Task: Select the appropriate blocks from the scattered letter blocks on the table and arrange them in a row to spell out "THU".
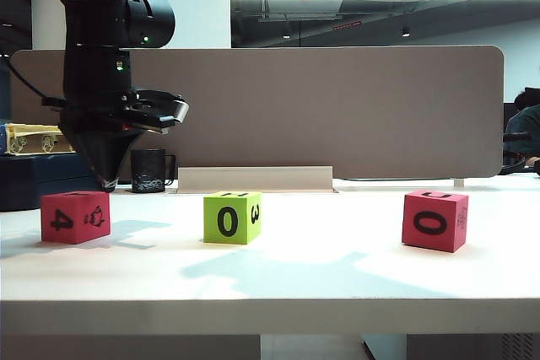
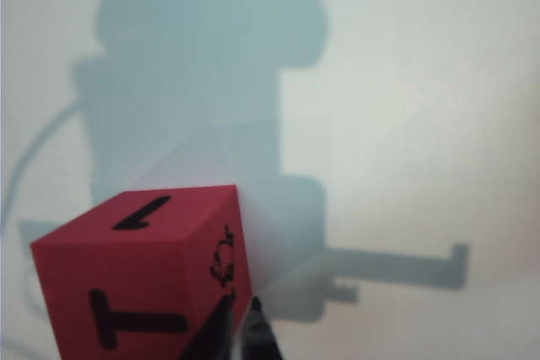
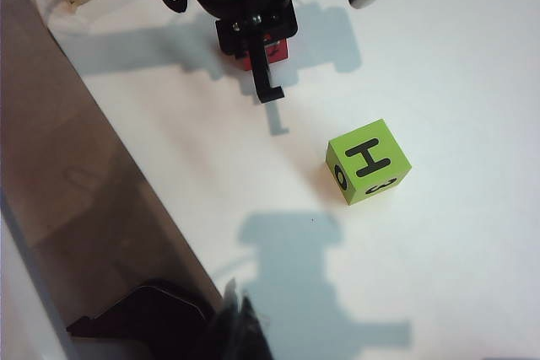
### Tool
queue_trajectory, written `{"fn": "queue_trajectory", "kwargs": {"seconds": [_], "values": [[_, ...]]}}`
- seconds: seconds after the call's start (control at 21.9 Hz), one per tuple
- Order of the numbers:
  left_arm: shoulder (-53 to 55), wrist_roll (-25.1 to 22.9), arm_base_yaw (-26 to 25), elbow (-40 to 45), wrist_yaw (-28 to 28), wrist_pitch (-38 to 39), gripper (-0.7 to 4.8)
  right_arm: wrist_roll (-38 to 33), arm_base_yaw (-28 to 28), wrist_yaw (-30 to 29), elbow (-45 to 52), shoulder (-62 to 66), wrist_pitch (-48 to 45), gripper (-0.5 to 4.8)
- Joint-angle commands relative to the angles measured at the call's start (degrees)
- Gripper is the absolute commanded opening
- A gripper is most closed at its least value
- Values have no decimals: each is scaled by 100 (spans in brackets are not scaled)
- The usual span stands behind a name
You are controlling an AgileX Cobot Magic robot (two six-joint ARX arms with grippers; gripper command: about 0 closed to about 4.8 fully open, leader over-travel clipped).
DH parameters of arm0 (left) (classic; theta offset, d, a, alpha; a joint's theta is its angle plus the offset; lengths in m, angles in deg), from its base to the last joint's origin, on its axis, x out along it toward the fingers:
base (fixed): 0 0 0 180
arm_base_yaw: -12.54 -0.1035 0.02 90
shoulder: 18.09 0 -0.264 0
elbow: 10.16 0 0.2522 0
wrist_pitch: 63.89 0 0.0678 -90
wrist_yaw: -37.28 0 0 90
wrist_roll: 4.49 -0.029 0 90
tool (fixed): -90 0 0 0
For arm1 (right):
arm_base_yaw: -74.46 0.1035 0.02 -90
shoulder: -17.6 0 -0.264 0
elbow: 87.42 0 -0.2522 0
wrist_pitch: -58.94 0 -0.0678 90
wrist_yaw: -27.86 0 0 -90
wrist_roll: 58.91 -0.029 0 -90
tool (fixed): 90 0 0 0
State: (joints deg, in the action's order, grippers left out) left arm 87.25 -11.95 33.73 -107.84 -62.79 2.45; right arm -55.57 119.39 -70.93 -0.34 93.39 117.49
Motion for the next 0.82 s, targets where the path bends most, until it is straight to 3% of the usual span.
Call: {"fn": "queue_trajectory", "kwargs": {"seconds": [0.05, 0.55, 0.82], "values": [[-26, 0, -11, 129, -70, 7, -6, 15, 15, -17, -39, -140, -120, -5], [-26, 2, -15, 389, -802, 35, -6, 13, 15, -11, -39, -284, -109, -5], [-26, 85, -90, 389, -1526, 269, -6, 13, 13, -11, -37, -284, 42, -5]]}}
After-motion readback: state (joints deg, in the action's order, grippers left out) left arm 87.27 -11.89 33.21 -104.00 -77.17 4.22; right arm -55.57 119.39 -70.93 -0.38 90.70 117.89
